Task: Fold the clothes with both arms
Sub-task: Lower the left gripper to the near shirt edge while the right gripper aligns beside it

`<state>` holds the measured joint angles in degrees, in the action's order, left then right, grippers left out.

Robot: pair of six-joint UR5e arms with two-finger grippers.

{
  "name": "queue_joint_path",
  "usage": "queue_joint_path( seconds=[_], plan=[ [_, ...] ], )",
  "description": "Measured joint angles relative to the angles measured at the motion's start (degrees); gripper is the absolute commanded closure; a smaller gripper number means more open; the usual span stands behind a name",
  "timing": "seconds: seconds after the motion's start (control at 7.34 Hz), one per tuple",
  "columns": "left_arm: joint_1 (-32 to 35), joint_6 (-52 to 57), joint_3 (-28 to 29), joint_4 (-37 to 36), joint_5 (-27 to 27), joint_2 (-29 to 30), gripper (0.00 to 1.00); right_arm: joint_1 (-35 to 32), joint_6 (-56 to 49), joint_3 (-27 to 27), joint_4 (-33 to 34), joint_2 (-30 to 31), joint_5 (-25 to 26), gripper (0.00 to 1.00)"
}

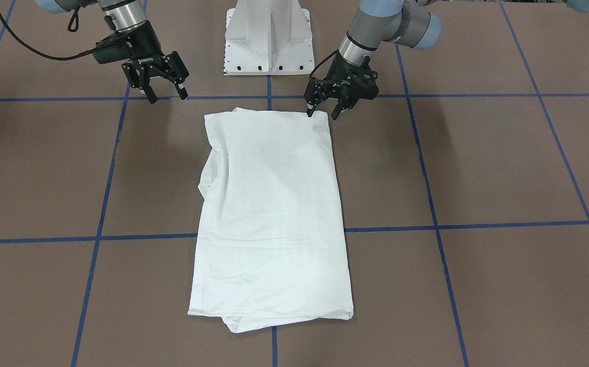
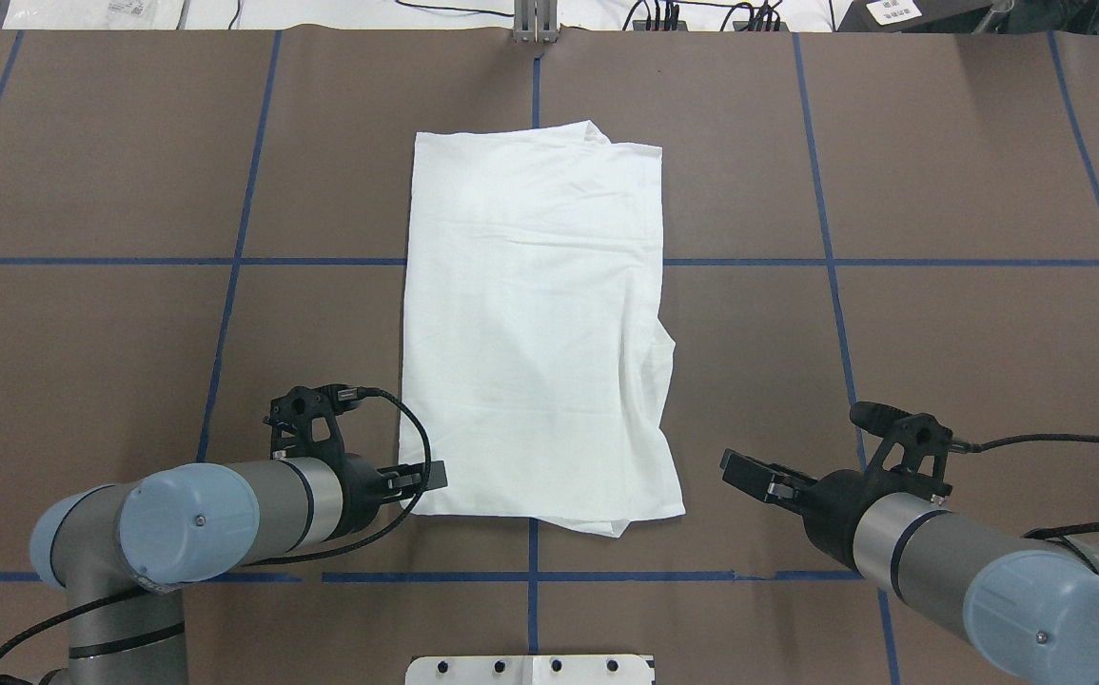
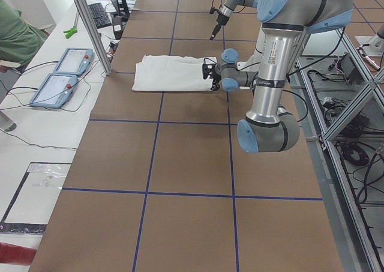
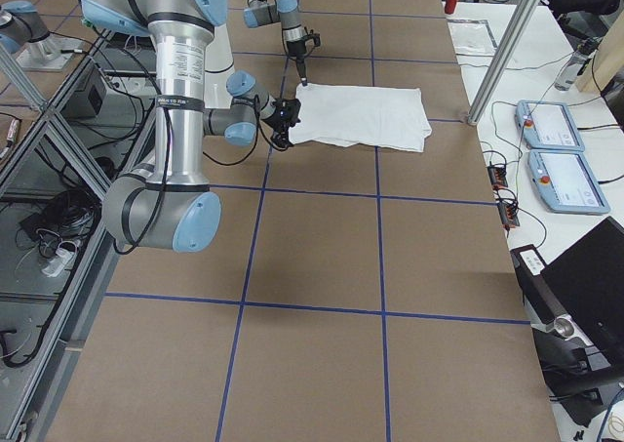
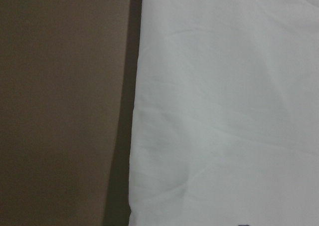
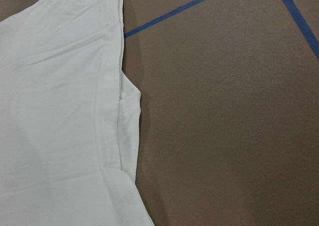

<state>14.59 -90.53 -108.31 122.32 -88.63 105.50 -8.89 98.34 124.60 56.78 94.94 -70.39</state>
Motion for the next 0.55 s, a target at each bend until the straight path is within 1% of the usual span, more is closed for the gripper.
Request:
queue_joint_path(
  seconds=[0.14, 0.55],
  plan=[
    [-0.32, -0.05, 0.25, -0.04, 0.03, 0.06, 0.28, 0.01, 0.0, -0.06, -0.05, -0.04, 0.05, 0.0],
    [-0.51, -0.07, 0.81, -0.07, 0.06, 0.23, 0.28, 0.08, 0.01, -0.41, -0.09, -0.1, 0.07, 0.0]
  ],
)
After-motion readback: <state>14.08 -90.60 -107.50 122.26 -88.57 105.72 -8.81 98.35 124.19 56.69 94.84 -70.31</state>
